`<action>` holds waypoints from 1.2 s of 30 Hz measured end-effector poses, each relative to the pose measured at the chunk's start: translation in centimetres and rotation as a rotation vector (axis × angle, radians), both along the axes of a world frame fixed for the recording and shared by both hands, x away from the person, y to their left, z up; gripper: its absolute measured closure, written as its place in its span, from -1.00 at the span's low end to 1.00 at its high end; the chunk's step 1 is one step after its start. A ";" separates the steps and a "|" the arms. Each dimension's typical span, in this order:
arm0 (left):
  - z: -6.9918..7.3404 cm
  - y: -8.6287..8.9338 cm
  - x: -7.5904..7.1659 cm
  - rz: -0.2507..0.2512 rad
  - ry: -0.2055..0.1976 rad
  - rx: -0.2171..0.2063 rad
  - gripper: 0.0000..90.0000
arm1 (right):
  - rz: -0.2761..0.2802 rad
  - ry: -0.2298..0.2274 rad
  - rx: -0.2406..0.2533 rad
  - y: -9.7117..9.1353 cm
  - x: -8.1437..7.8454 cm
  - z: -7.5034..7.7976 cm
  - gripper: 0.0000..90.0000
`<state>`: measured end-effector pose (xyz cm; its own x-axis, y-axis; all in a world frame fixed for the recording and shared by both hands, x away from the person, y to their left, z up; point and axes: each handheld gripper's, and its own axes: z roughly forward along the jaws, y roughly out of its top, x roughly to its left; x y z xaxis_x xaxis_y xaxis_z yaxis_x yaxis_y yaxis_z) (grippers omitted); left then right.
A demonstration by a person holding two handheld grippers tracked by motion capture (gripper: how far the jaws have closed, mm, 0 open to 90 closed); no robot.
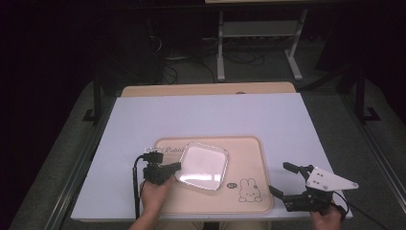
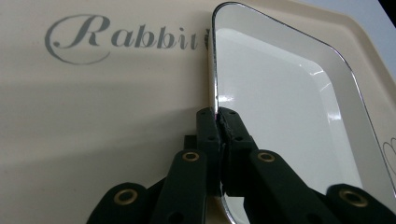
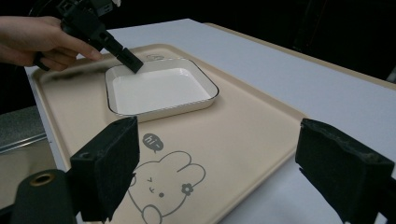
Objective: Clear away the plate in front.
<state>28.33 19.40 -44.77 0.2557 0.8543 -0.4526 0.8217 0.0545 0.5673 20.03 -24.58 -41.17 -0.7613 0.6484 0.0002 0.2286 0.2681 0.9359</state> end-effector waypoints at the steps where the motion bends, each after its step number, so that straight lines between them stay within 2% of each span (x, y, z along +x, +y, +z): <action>1: 0.0 0.0 -0.2 0.002 -0.003 -0.005 0.93 | 0.000 0.000 0.000 0.0 0.0 0.0 -0.71; 2: 0.0 0.0 -0.3 -0.001 -0.001 0.004 0.84 | -0.002 0.003 0.002 -0.1 0.0 0.0 -0.71; 5: 0.0 -0.1 -0.7 -0.010 0.001 -0.002 0.81 | -0.004 0.000 0.003 -0.1 0.0 0.0 -0.71; 7: 0.1 -0.2 -1.1 -0.006 -0.001 0.009 0.68 | -0.006 -0.003 0.004 -0.2 0.0 0.0 -0.71; 10: 0.3 -0.3 -1.7 -0.015 -0.007 0.019 0.61 | -0.007 -0.009 0.006 -0.1 -0.1 0.1 -0.71; 17: 0.2 -0.1 -2.8 -0.020 -0.022 0.019 0.62 | -0.018 -0.010 0.007 -0.3 -0.2 0.0 -0.71; 19: 0.2 -0.1 -3.2 -0.015 -0.026 0.017 0.56 | -0.026 -0.013 0.012 -0.5 -0.2 0.1 -0.71; 21: 0.2 -0.1 -3.5 -0.023 -0.032 0.028 0.56 | -0.027 -0.013 0.013 -0.5 -0.2 0.1 -0.71; 36: 0.3 -1.0 -5.9 -0.056 -0.031 0.016 0.38 | -0.033 -0.014 0.020 -0.6 -0.2 0.1 -0.71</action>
